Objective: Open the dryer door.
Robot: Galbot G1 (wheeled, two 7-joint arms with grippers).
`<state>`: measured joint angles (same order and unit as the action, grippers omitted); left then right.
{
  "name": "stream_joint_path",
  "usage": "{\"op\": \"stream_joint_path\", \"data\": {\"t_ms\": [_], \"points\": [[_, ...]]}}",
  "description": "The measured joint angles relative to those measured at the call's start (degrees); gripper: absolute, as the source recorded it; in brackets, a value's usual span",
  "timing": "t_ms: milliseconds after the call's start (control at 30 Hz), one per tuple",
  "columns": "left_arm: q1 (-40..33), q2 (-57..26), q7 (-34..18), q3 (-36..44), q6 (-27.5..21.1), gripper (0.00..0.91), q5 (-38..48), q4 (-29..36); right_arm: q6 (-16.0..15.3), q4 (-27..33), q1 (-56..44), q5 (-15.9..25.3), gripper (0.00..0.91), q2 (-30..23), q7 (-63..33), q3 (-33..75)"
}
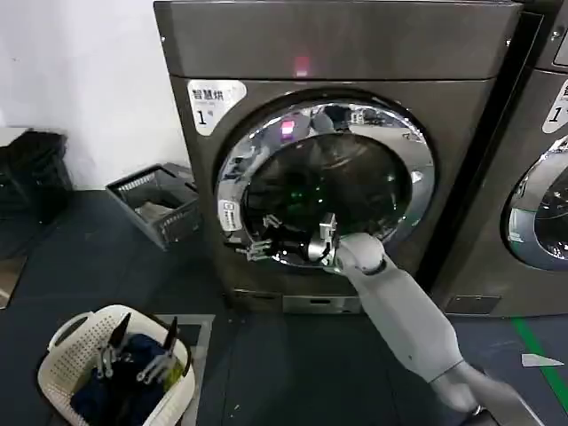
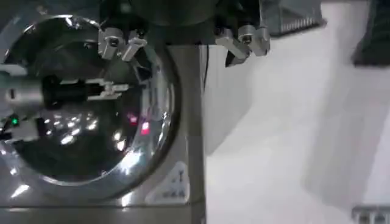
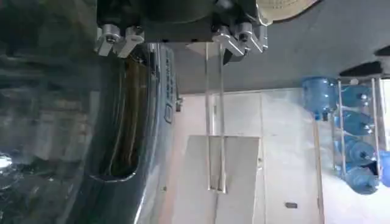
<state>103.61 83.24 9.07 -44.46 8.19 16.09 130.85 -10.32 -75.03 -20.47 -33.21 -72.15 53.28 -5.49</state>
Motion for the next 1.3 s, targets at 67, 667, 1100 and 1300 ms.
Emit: {"op": "stream_joint_path", "data": {"t_ms": [67, 667, 1100, 1300], "points": [[-1.12, -0.89, -0.31, -1.20, -2.68, 0.907, 1.38, 0.01, 0.20, -1.49, -0.77, -1.04, 0.907, 1.33, 1.22, 0.02], [-14.11, -18.17, -8.53, -4.70, -2.79, 0.907, 10.75, -10.37, -0.07, -15.97, -8.46, -5.55, 0.907, 11.04, 16.16, 3.22], [-22.13, -29.78, 1.06, 4.14, -0.49, 0.907, 22.35, -17.41, -0.10, -24.45, -18.70, -7.52, 0.907, 19.22, 27.18, 10.58], [-26.58, -34.75, 6.91, 10.70, 1.04, 0.907, 26.34, -20.34, 0.13, -25.45, -22.16, -9.05, 0.907, 21.95, 30.36, 14.42]]}}
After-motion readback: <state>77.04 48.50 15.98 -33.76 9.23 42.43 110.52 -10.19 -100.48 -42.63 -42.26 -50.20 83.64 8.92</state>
